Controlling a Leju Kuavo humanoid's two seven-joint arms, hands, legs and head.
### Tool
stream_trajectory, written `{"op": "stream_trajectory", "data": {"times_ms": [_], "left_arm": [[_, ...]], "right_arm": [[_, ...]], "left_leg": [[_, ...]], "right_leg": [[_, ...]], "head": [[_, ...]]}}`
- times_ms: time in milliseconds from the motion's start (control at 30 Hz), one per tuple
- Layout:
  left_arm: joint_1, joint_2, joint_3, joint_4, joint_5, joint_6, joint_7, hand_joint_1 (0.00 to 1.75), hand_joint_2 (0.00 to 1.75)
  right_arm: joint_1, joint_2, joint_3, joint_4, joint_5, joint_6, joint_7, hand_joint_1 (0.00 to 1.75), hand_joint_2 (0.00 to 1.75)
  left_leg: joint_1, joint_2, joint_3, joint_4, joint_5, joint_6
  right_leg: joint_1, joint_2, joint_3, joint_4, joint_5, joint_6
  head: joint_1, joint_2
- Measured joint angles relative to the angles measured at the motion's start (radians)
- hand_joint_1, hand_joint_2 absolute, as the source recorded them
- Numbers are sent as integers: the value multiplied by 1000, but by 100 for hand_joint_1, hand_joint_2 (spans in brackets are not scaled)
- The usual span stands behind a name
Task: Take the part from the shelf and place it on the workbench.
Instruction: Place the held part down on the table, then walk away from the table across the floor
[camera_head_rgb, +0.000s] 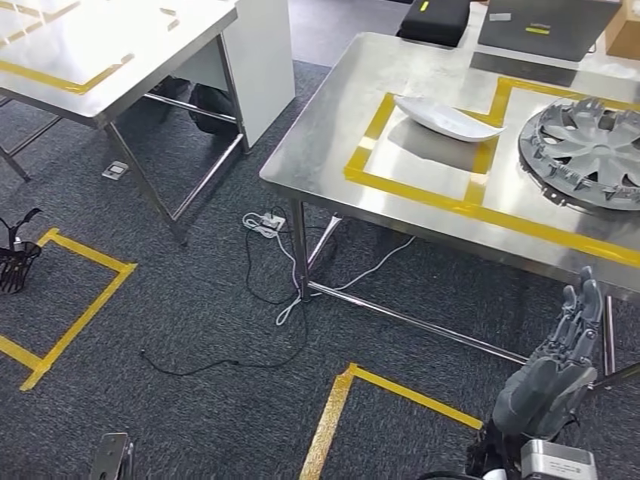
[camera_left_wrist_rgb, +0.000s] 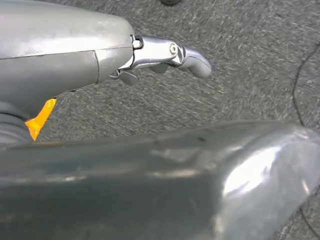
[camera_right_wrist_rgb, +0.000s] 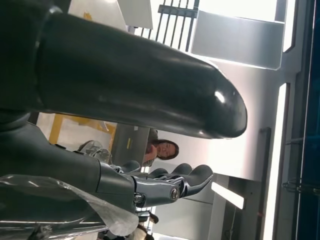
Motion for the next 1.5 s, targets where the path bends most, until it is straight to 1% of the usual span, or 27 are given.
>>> {"op": "stream_trajectory", "data": {"times_ms": [67, 167, 233, 300, 333, 367, 433, 500, 567, 600, 667, 700, 733, 800, 833, 867, 933, 1000, 1067, 1100, 1167, 1200, 1267, 1333, 1367, 1433, 1500], "left_arm": [[-1, 0, 0, 0, 0, 0, 0, 0, 0], [0, 0, 1, 0, 1, 0, -1, 0, 0], [0, -1, 1, 0, 2, 0, -1, 0, 0], [-1, 0, 1, 0, 2, 0, -1, 0, 0], [0, 0, 1, 0, 2, 0, -1, 0, 0], [0, 0, 2, 0, 2, 0, -1, 0, 0], [0, -1, 2, 0, 2, 0, -1, 0, 0], [1, -2, 2, 0, 2, 0, -1, 0, 0], [1, -2, 2, 0, 2, 0, -1, 0, 0], [1, -2, 2, 0, 2, 0, -1, 0, 0], [4, 0, 2, 0, 2, 0, -1, 0, 0], [7, 0, 3, 0, 3, 0, -1, 0, 0], [9, 0, 3, 0, 3, 0, -1, 0, 0], [12, -1, 3, 0, 3, -2, -2, 0, 0], [12, -1, 3, 0, 3, -2, -2, 0, 0], [11, 0, 3, 0, 3, -3, -2, 0, 0], [11, 0, 3, 0, 3, -3, -2, 0, 0], [11, 0, 3, 0, 3, -4, -3, 0, 0], [9, 0, 3, 0, 3, -4, -5, 0, 0], [8, 0, 3, 0, 3, -4, -6, 0, 0], [9, 0, 4, 0, 3, -5, -7, 0, 0], [10, -1, 4, 0, 3, -5, -7, 0, 0], [9, -2, 4, 0, 3, -6, -8, 0, 0], [8, -1, 4, 0, 3, -6, -8, 0, 0], [9, -1, 4, 0, 3, -6, -8, 0, 0], [9, 0, 4, 0, 3, -6, -8, 0, 0], [8, -1, 4, 0, 3, -6, -8, 0, 0]], "right_arm": [[0, 0, 1, -1, 1, -1, -1, 0, 0], [2, 0, 2, -1, 2, -3, -1, 0, 0], [3, 0, 2, -1, 2, -3, -1, 0, 0], [4, 0, 2, -1, 2, -4, -1, 0, 0], [4, 0, 2, -1, 1, -4, -1, 0, 0], [4, 0, 2, -1, 1, -4, -1, 0, 0], [4, 0, 2, -1, 1, -4, -1, 0, 0], [3, 0, 2, -1, 1, -4, -1, 0, 0], [2, 0, 2, -2, 2, -4, -1, 0, 0], [2, 0, 2, -3, 2, -4, -1, 0, 0], [4, 0, 3, -3, 2, -4, -1, 0, 0], [4, 0, 3, -3, 2, -4, -1, 0, 0], [5, 0, 4, -3, 2, -4, 0, 0, 0], [5, 0, 5, -3, 2, -4, 0, 0, 0], [5, 0, 6, -3, 3, -4, 0, 0, 0], [5, 0, 6, -3, 3, -4, 1, 0, 0], [5, 0, 7, -3, 4, -4, 3, 0, 0], [5, 0, 8, -3, 5, -3, 5, 0, 0], [3, 0, 9, -3, 6, -2, 6, 0, 0], [2, 0, 9, -3, 7, -2, 7, 0, 0], [3, 0, 11, -3, 8, -2, 7, 0, 0], [3, 0, 12, -3, 9, -2, 7, 0, 0], [4, 0, 12, -3, 9, -3, 8, 0, 0], [4, 0, 12, -3, 9, -3, 8, 0, 0], [4, 0, 12, -3, 9, -3, 8, 0, 0], [4, 0, 12, -3, 8, -3, 8, 0, 0], [2, 0, 13, -3, 9, -3, 9, 0, 0]], "left_leg": [[-4, -2, 62, -103, -25, 11], [-8, 1, 50, -125, -13, 39], [-6, 6, 25, -130, 11, 57], [-9, 8, -8, -129, 36, 65], [-11, 8, -26, -128, 50, 66], [-13, 9, -44, -127, 64, 66], [-15, 9, -78, -125, 90, 63], [-17, 8, -102, -121, 113, 57], [-20, 7, -114, -117, 134, 48], [-20, 7, -118, -117, 144, 42], [-17, 6, -126, -118, 156, 30], [-15, 5, -132, -107, 137, 24], [-14, 4, -140, -78, 97, 17], [-9, 4, -160, 36, -17, 7], [-8, 4, -167, 104, -56, 3], [-7, 4, -167, 155, -69, 2], [-7, 4, -127, 164, -33, 3], [-8, 3, -31, 42, 1, 11], [-11, 1, 47, -83, -12, 22], [-14, 0, 59, -112, -21, 27], [-14, 3, 46, -124, -11, 42], [-13, 5, 35, -127, 0, 50], [-11, 9, 8, -133, 26, 65], [-13, 10, -23, -132, 50, 71], [-14, 10, -39, -131, 63, 71], [-16, 11, -72, -129, 88, 69], [-17, 10, -101, -124, 111, 63]], "right_leg": [[1, -1, -17, 13, 12, 10], [-3, 1, -33, 20, 16, 29], [-6, 6, -59, 75, -53, 38], [-7, 9, -94, 195, -152, 42], [-7, 9, -104, 255, -178, 44], [-7, 9, -104, 294, -179, 44], [-7, 9, -54, 273, -122, 41], [-6, 9, 60, 131, -80, 35], [-4, 9, 156, -15, -97, 28], [-2, 10, 176, -51, -107, 25], [-2, 8, 162, -57, -99, 16], [-3, 7, 151, -56, -88, 9], [-4, 5, 138, -56, -75, 1], [-4, 3, 110, -53, -51, -8], [-3, 2, 96, -50, -39, -9], [-2, 1, 80, -44, -28, -8], [-1, 1, 45, -26, -11, -7], [1, 1, 11, -6, 1, -2], [3, 1, -10, 6, 13, 6], [4, 0, -17, 9, 20, 12], [2, 1, -28, 10, 32, 24], [1, 3, -38, 18, 20, 29], [-1, 7, -68, 80, -58, 37], [-2, 9, -98, 200, -151, 41], [-2, 9, -102, 253, -167, 43], [-2, 9, -73, 279, -130, 43], [-2, 8, 20, 176, -76, 40]], "head": [[0, 0], [1, 0], [4, 0], [8, 0], [9, 0], [9, 0], [9, 0], [9, 0], [8, 0], [8, 0], [6, 0], [5, 0], [3, 0], [-2, 0], [-3, 0], [-3, 0], [-4, 0], [-4, 0], [-3, 0], [-3, 0], [-4, 0], [-3, 0], [-3, 0], [-1, 0], [-1, 0], [-2, 0], [-2, 0]]}}
